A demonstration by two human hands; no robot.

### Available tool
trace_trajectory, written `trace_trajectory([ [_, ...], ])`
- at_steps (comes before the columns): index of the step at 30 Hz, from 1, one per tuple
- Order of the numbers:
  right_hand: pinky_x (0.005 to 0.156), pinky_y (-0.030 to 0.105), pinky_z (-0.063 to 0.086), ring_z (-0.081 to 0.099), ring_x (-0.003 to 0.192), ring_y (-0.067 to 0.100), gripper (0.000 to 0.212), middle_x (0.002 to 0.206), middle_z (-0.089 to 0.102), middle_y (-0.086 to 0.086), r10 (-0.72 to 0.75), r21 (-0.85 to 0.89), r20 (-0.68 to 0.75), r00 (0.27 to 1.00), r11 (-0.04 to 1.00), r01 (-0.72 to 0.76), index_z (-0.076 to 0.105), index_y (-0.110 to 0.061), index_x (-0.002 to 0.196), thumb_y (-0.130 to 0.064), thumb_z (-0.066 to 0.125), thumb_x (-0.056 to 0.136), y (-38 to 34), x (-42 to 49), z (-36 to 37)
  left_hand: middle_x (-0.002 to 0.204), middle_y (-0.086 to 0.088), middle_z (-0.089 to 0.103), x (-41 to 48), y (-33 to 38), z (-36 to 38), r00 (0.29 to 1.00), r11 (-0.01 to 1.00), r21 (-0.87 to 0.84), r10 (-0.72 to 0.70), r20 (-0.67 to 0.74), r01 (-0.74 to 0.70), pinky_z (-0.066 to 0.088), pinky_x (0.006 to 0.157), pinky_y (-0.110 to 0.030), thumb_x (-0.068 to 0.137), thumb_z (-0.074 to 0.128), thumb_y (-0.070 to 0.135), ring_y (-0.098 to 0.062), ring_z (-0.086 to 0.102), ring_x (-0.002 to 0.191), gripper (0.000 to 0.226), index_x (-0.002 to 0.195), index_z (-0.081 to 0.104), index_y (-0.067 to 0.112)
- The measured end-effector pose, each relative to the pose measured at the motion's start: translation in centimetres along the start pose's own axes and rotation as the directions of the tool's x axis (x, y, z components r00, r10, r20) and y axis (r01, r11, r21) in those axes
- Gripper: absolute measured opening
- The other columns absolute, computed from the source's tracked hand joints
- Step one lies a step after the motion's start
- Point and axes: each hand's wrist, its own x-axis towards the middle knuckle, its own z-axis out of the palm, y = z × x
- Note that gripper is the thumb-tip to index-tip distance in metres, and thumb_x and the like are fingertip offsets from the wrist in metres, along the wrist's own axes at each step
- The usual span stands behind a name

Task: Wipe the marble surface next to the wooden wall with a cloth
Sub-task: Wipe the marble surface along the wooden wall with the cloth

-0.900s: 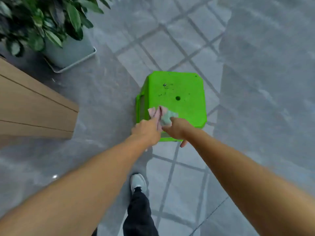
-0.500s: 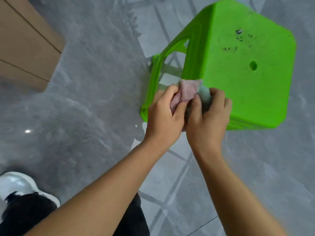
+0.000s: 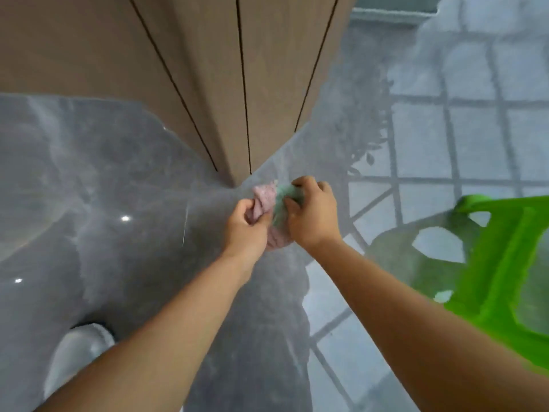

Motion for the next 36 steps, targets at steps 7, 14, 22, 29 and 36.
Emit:
trace_trajectory([
  [7, 0.105, 0.049, 0.042, 0.047, 0.123, 0.037, 0.053, 0.136, 0.047, 0.019, -0.333, -0.329, -0.023, 0.943, 0.893, 0.308, 0.044, -0.013, 0.14, -0.033, 0.055, 0.093, 4.9, 8.3, 5.7, 0.14, -0.016, 0.06, 9.5, -7.8, -4.4, 0.824, 0.688, 0.623, 0.554, -0.119, -0.372, 0.039, 0.11, -0.045, 0.085, 0.068, 0.026, -0.04, 0.055, 0.125, 0.054, 0.139, 0.06, 0.023],
  [14, 0.12, 0.051, -0.008, -0.011, 0.152, 0.033, 0.062, 0.166, 0.0, 0.009, -0.43, -0.432, 0.324, 0.843, 0.726, 0.536, 0.003, -0.042, 0.153, -0.061, 0.024, 0.097, 6.6, 4.3, 11.8, 0.164, -0.03, 0.027, 8.9, -13.9, -8.0, 0.745, 0.21, 0.969, 0.666, -0.043, -0.131, 0.017, 0.123, -0.061, 0.093, 0.04, 0.051, -0.05, 0.025, 0.152, 0.075, 0.156, 0.037, 0.011],
  [22, 0.124, 0.053, -0.002, -0.008, 0.153, 0.029, 0.071, 0.167, -0.004, 0.006, -0.077, -0.645, 0.045, 0.996, 0.759, 0.087, 0.002, -0.035, 0.156, -0.066, 0.024, 0.096, 9.3, 19.7, 0.9, 0.166, -0.026, 0.023, 10.2, -15.5, -8.1, 0.617, 0.142, 0.985, 0.785, -0.054, -0.095, 0.017, 0.122, -0.06, 0.094, 0.04, 0.053, -0.046, 0.023, 0.153, 0.075, 0.159, 0.031, 0.016],
  [29, 0.12, 0.057, -0.01, -0.015, 0.149, 0.043, 0.097, 0.162, -0.006, 0.027, -0.303, -0.588, 0.262, 0.917, 0.703, 0.4, 0.012, -0.015, 0.155, -0.08, 0.024, 0.085, 6.8, 8.0, 11.3, 0.164, -0.027, 0.026, 9.5, -14.5, -7.8, 0.656, 0.188, 0.977, 0.751, -0.079, -0.097, 0.018, 0.12, -0.062, 0.091, 0.04, 0.053, -0.048, 0.024, 0.152, 0.075, 0.154, 0.039, 0.013],
  [36, 0.123, 0.054, 0.008, 0.007, 0.152, 0.034, 0.079, 0.165, 0.011, 0.014, -0.419, -0.686, 0.301, 0.856, 0.528, 0.5, 0.01, -0.022, 0.156, -0.066, 0.032, 0.094, 9.9, 16.8, 3.0, 0.163, -0.028, 0.029, 9.4, -14.3, -7.7, 0.643, 0.204, 0.973, 0.761, -0.09, -0.106, 0.019, 0.12, -0.061, 0.091, 0.041, 0.052, -0.049, 0.028, 0.15, 0.073, 0.153, 0.041, 0.013],
])
